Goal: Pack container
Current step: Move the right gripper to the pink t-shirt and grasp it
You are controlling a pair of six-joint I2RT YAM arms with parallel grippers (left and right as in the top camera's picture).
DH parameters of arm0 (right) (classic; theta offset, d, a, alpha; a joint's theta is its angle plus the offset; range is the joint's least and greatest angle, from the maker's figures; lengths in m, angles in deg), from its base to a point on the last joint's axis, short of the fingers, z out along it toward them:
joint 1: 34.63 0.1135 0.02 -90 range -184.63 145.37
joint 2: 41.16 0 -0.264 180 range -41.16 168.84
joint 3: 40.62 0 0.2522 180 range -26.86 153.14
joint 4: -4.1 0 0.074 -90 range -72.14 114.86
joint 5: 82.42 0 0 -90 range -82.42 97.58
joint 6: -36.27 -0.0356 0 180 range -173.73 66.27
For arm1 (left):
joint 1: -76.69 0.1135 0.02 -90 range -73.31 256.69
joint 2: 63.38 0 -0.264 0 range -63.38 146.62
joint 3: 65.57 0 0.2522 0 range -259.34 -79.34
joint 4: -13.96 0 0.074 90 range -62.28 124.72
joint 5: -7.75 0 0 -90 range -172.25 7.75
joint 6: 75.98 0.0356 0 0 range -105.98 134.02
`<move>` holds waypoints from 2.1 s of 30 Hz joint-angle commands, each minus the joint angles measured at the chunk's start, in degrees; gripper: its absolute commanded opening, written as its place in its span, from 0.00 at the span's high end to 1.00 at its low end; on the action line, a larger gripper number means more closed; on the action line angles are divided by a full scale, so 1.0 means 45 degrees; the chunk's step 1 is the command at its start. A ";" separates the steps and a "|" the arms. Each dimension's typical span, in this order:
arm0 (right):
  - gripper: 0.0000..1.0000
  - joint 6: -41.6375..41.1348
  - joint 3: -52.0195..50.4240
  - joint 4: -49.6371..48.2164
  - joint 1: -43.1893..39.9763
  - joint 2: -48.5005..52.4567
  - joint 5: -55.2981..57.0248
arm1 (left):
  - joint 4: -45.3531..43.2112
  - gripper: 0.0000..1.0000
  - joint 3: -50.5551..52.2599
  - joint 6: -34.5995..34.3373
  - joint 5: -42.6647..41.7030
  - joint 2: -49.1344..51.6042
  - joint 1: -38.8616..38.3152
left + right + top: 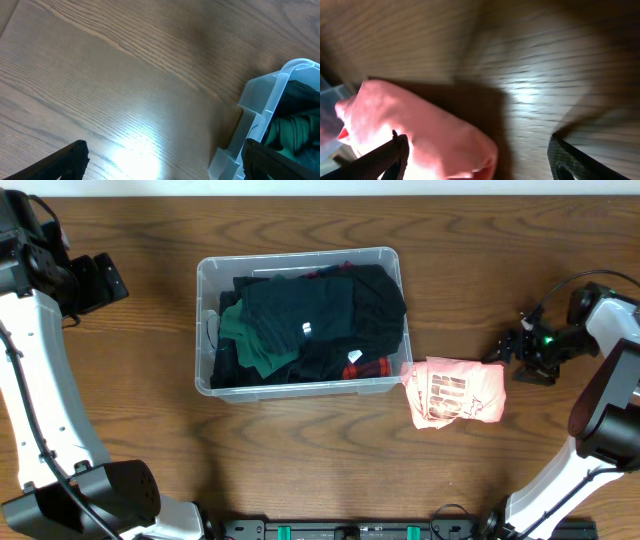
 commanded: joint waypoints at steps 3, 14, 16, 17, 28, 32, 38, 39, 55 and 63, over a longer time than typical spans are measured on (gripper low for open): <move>0.14 0.0549 -0.0787 -0.0330 0.0690 0.0063 -0.0350 | 0.0034 0.02 0.0097 0.0126 0.0102 -0.0160 0.0039; 0.57 0.0015 -0.1812 -0.1185 0.1598 0.0063 0.0267 | 0.0034 0.02 0.0097 0.0126 0.0102 -0.0160 0.0039; 0.65 0.0015 -0.1812 -0.1166 0.1603 0.0058 0.0223 | 0.0034 0.02 0.0097 0.0126 0.0102 -0.0160 0.0039; 0.69 0.0015 -0.1807 -0.1127 0.1603 0.0058 0.0219 | 0.0034 0.02 0.0097 0.0126 0.0102 -0.0160 0.0039; 0.96 0.0073 -0.1642 -0.0748 0.1593 -0.1205 -0.0646 | 0.0034 0.02 0.0097 0.0126 0.0102 -0.0160 0.0039; 0.76 0.0073 -0.1642 -0.0806 0.1583 -0.2191 -0.0627 | 0.0034 0.02 0.0097 0.0126 0.0102 -0.0160 0.0039; 0.06 0.0058 -0.1661 -0.0690 0.1583 -0.2472 0.0049 | 0.0034 0.02 0.0097 0.0126 0.0102 -0.0160 0.0039; 0.05 0.0058 -0.1671 -0.0646 0.1583 -0.2458 0.0155 | 0.0034 0.02 0.0097 0.0126 0.0102 -0.0160 0.0039; 0.07 -0.1273 -0.4172 -0.2205 0.1617 -0.2458 0.0146 | 0.0034 0.02 0.0097 0.0126 0.0102 -0.0160 0.0039; 0.78 -0.1258 -0.5314 -0.3177 0.1705 -0.2477 -0.1112 | 0.0034 0.02 0.0097 0.0126 0.0102 -0.0160 0.0039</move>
